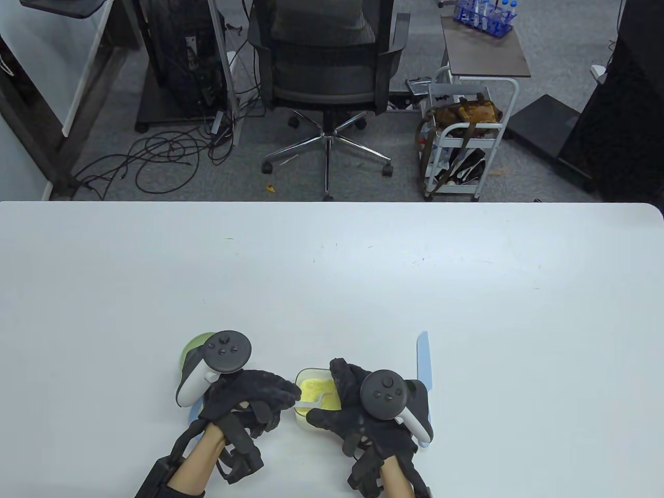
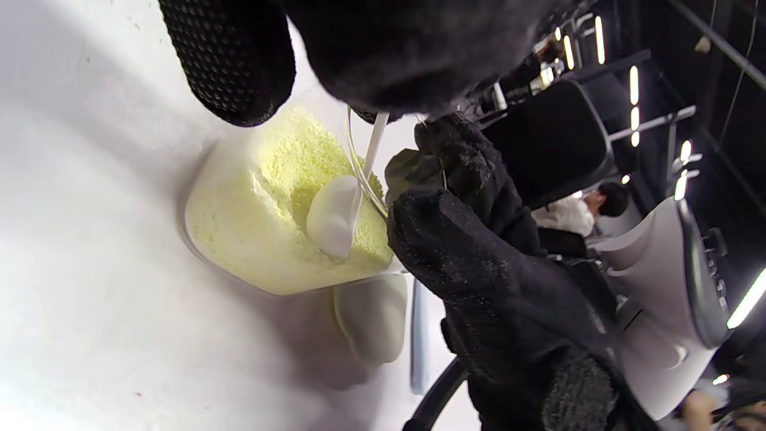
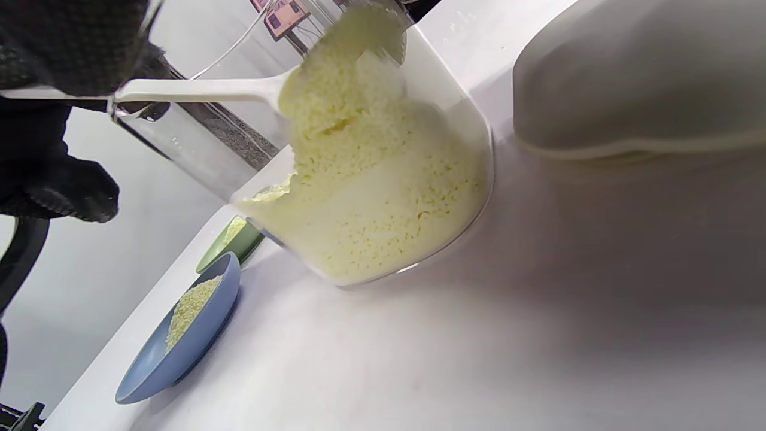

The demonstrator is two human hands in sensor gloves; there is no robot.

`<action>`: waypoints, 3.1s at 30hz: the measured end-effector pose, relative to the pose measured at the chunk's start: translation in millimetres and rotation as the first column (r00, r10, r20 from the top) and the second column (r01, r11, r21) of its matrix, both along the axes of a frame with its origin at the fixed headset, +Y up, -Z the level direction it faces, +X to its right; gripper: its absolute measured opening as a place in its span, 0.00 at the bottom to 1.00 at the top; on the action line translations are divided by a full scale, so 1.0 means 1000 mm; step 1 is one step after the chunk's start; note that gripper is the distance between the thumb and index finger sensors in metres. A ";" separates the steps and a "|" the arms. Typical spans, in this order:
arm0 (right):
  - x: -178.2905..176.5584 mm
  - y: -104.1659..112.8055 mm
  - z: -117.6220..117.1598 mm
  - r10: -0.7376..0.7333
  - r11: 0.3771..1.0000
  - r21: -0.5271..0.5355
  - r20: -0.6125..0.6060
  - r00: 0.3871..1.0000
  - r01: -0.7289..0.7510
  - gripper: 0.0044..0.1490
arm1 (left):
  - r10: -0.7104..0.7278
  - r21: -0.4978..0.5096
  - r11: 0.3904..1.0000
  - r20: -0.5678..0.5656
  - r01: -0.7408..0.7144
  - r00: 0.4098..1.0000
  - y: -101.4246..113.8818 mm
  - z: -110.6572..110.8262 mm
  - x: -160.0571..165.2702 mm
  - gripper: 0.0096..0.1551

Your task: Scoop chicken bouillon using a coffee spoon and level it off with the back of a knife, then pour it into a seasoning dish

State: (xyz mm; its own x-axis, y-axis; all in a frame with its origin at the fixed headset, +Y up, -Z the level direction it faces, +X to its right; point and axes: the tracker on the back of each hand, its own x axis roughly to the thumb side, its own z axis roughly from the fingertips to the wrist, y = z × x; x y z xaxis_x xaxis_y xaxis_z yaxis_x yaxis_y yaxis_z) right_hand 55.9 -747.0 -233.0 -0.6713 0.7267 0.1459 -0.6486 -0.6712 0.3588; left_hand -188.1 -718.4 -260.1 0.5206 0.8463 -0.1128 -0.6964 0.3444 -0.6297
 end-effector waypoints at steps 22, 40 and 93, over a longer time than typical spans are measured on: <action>0.002 -0.003 -0.001 -0.021 1.000 -0.016 0.009 1.000 0.021 0.62 | 0.361 0.056 0.932 -0.190 -0.357 0.913 -0.028 0.023 -0.044 0.25; 0.126 0.000 0.029 0.389 0.919 -0.188 0.584 0.712 -0.348 0.37 | 0.440 0.071 0.898 -0.179 -0.434 0.880 -0.028 0.032 -0.051 0.25; 0.001 0.044 0.049 0.252 0.955 0.146 0.066 0.965 -0.260 0.27 | 0.443 0.102 0.896 -0.195 -0.431 0.875 -0.031 0.036 -0.051 0.25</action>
State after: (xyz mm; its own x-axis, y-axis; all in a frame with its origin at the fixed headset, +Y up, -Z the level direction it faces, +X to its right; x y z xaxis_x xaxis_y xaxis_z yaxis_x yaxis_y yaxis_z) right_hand 56.6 -702.9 -184.5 -0.8405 0.5012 0.2056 -0.4613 -0.8612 0.2134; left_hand -239.0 -749.7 -224.3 0.0658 0.9900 -0.1251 -0.8963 0.0035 -0.4434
